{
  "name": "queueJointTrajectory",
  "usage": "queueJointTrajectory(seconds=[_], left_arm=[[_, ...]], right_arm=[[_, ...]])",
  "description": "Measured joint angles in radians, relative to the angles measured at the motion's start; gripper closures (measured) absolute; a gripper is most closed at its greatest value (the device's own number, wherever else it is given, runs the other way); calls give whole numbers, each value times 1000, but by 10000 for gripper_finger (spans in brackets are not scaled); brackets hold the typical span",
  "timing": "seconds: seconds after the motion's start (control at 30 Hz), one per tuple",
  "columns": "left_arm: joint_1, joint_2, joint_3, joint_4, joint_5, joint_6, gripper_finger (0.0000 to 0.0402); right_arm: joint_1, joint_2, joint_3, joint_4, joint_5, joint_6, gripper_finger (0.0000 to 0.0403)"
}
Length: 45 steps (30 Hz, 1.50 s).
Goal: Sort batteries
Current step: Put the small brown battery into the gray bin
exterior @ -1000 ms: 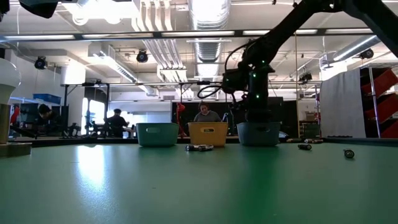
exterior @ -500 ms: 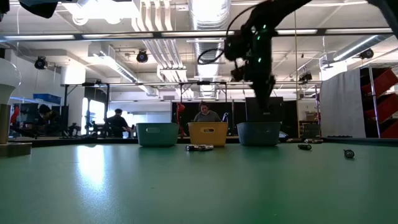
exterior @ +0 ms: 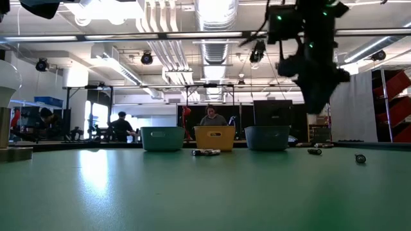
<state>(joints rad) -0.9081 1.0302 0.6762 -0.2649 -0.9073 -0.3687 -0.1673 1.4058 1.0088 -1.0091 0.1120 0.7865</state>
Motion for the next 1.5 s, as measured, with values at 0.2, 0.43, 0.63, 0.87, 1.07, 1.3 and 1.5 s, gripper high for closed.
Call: queueJointTrajectory(seconds=[0.2,0.43,0.63,0.87,1.07,1.3,1.5], left_arm=[[4,0,0,2,-3,7,322],[5,0,0,14,-3,8,322],[5,0,0,10,-2,8,322],[5,0,0,6,1,11,322],[5,0,0,2,1,11,322],[5,0,0,2,1,11,322],[5,0,0,2,1,11,322]], right_arm=[[25,22,-119,128,-4,248,267],[25,93,-139,197,-7,285,257],[26,174,-115,217,-8,287,271],[26,256,-93,214,-26,268,296],[26,278,-93,219,-53,233,330],[26,249,-95,217,-62,185,368],[26,253,-96,218,-64,126,368]])
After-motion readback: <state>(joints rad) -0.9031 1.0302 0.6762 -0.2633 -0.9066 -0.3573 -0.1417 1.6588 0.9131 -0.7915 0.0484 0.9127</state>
